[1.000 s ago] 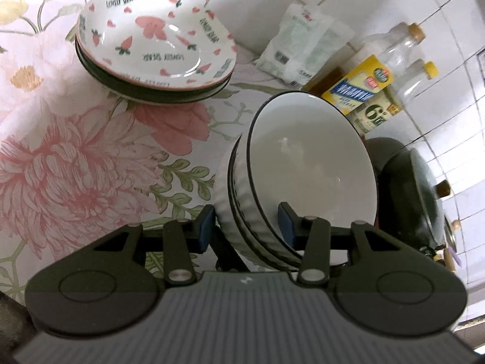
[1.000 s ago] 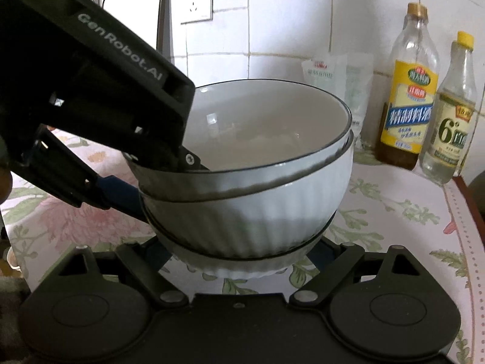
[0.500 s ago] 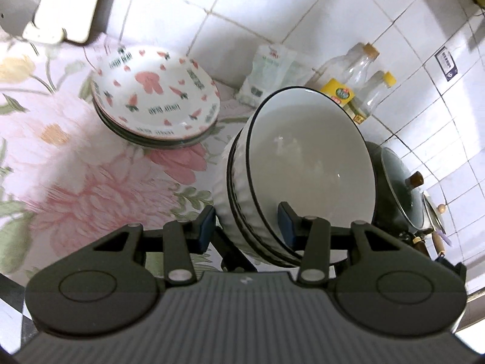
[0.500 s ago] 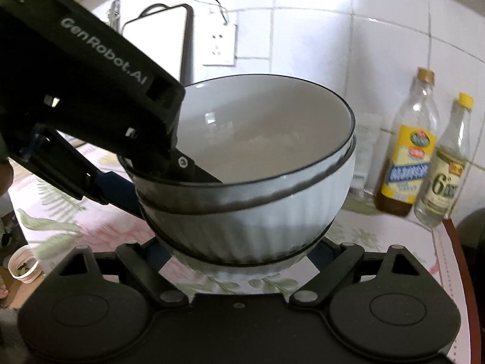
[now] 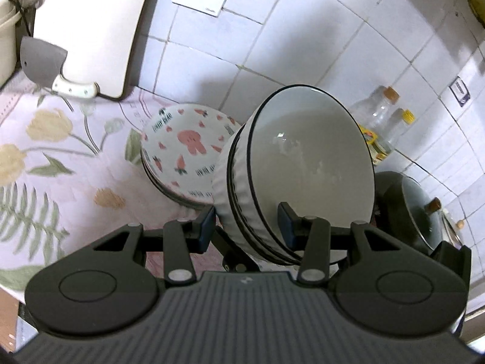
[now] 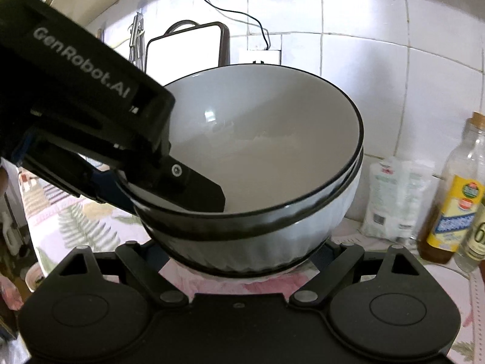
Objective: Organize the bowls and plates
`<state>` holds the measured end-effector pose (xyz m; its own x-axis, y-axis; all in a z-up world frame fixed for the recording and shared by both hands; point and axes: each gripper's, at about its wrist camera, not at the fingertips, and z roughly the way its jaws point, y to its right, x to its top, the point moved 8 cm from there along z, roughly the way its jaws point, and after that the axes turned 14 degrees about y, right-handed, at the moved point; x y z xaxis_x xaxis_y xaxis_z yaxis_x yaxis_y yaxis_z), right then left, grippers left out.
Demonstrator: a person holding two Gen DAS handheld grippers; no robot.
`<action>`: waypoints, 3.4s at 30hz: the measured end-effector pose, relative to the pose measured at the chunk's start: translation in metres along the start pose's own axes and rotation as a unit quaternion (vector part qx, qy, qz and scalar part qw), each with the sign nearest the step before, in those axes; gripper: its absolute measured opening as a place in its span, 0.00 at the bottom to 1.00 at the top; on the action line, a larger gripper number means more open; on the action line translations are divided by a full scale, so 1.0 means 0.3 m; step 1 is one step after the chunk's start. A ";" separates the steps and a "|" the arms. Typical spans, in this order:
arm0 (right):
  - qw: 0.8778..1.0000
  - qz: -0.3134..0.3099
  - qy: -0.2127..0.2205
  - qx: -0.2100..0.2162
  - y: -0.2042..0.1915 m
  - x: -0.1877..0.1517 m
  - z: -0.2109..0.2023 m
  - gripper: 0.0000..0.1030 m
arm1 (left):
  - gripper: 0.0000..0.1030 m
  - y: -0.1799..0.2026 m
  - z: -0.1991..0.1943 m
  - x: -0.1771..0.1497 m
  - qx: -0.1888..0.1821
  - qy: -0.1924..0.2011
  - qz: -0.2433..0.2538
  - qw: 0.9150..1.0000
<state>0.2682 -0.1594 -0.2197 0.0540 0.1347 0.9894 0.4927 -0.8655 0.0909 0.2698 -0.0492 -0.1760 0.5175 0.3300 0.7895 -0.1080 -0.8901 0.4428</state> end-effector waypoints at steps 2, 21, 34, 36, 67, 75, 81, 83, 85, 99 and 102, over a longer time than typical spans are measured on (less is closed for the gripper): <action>1.000 0.006 -0.002 0.001 0.001 -0.003 0.037 0.91 | 0.41 -0.019 0.025 0.017 0.003 -0.001 0.006 1.000; 0.998 0.050 -0.024 -0.007 0.086 -0.064 0.374 0.91 | 0.42 -0.168 0.304 0.142 0.019 -0.014 0.037 0.999; 0.994 0.071 -0.079 -0.024 0.140 -0.139 0.519 0.91 | 0.41 -0.223 0.484 0.120 0.018 -0.054 0.013 0.998; 0.994 0.068 -0.087 -0.027 0.138 -0.150 0.530 0.91 | 0.41 -0.239 0.503 0.116 0.019 -0.060 -0.001 0.998; 0.994 0.066 -0.072 -0.051 0.034 -0.117 0.397 0.93 | 0.47 -0.254 0.382 0.183 0.039 0.002 -0.006 0.999; 0.990 0.110 -0.051 -0.069 0.062 -0.021 0.219 0.93 | 0.51 -0.181 0.178 0.196 0.013 0.025 0.016 0.999; 0.993 0.098 -0.032 -0.064 0.044 0.030 0.096 0.93 | 0.52 -0.147 0.015 0.211 -0.004 0.046 0.019 0.999; 0.993 0.094 -0.025 -0.069 0.038 0.068 0.047 0.93 | 0.52 -0.138 -0.039 0.212 -0.008 0.051 0.022 0.998; 0.993 0.092 -0.021 -0.075 0.041 0.109 0.006 0.93 | 0.52 -0.128 -0.092 0.208 -0.004 0.054 0.030 0.998; 0.988 0.079 -0.027 -0.128 0.016 0.241 -0.306 0.93 | 0.56 -0.028 -0.389 0.129 -0.001 0.063 0.087 0.994; 0.986 0.077 -0.030 -0.142 -0.001 0.251 -0.366 0.93 | 0.57 -0.015 -0.444 0.109 0.023 0.059 0.099 0.993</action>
<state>0.1769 -0.2020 -0.1329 0.1641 0.0115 0.9864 0.2110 -0.9772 -0.0237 0.1742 0.0073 -0.0956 0.3862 0.1802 0.9047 -0.1576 -0.9534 0.2572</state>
